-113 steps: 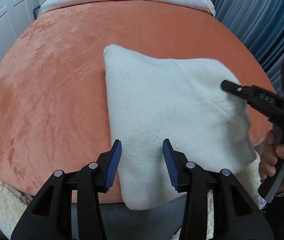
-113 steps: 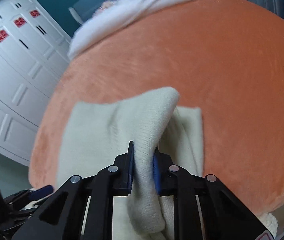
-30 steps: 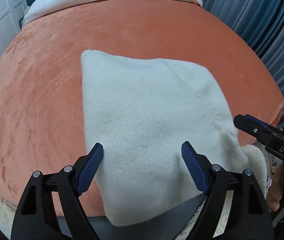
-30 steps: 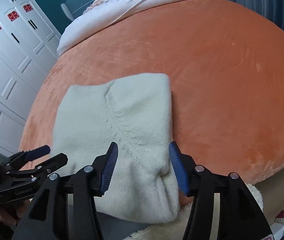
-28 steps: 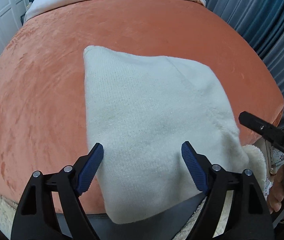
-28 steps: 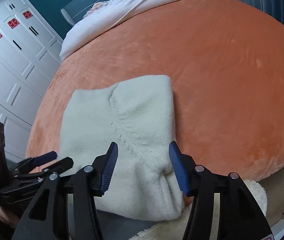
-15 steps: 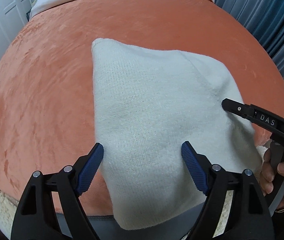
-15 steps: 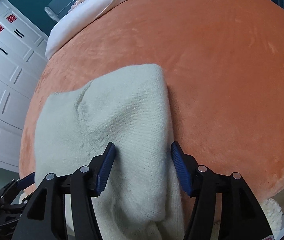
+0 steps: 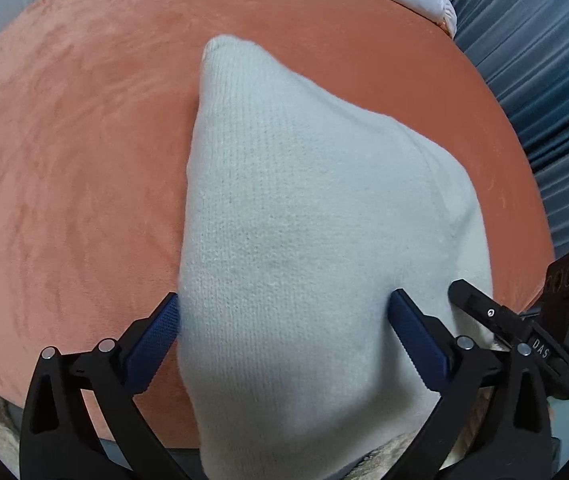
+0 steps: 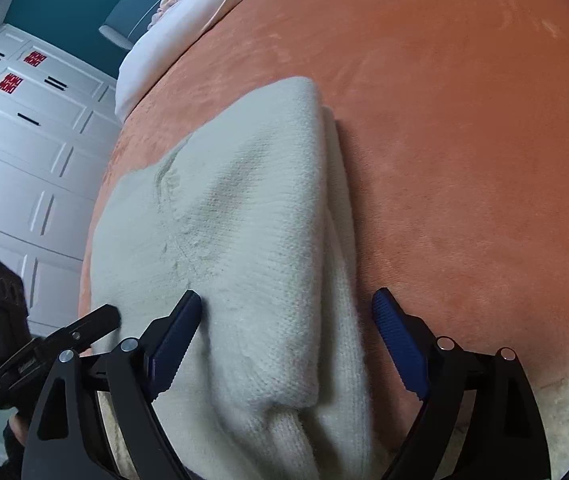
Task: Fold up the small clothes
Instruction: 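Grasp the cardigan end with the left tool while the right tool grasps it, then lift the cardigan end with both tools and fold it over the bundle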
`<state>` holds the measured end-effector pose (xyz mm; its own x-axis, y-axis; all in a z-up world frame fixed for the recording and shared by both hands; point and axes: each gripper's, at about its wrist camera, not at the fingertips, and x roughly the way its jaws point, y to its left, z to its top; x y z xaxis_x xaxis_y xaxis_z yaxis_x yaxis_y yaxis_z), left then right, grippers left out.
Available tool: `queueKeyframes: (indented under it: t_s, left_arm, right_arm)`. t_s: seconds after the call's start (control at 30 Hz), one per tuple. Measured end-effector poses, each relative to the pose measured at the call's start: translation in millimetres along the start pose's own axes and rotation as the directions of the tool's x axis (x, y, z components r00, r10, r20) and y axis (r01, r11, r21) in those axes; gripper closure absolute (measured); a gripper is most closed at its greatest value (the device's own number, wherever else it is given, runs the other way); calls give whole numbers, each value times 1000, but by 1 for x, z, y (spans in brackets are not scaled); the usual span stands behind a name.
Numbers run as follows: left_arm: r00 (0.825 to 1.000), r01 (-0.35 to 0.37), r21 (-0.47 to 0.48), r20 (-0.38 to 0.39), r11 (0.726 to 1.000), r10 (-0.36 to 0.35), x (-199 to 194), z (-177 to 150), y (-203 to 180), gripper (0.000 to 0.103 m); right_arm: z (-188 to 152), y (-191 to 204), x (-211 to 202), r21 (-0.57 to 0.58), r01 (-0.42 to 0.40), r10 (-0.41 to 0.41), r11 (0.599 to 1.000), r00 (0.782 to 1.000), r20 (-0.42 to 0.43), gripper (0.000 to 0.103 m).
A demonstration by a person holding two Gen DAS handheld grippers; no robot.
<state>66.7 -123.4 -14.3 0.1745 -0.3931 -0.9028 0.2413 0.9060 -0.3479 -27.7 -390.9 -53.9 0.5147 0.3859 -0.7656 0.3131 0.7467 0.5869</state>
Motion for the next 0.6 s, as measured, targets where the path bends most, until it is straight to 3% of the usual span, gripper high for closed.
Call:
queueKeyframes:
  t_s: [0.1, 0.17, 0.3, 0.47, 0.6]
  left_arm:
    - [988, 133, -135, -62, 982, -142, 17, 3, 23, 5]
    - [981, 170, -168, -65, 971, -183, 21, 2, 29, 5]
    - [985, 157, -155, -45, 975, -165, 20, -2, 23, 5]
    - [986, 156, -172, -39, 973, -165, 21, 0, 18, 5]
    - [992, 128, -105, -6, 986, -129, 6, 1, 3, 15]
  right_arm:
    - [4, 3, 9, -7, -45, 45, 999, 999, -28, 16]
    - [8, 3, 13, 1, -70, 70, 998, 997, -37, 15]
    - [15, -4, 19, 63, -138, 140, 988, 990, -32, 13]
    - [16, 2, 22, 61, -132, 133, 989, 991, -21, 11]
    - [10, 12, 11, 12, -98, 98, 995, 995, 31, 61]
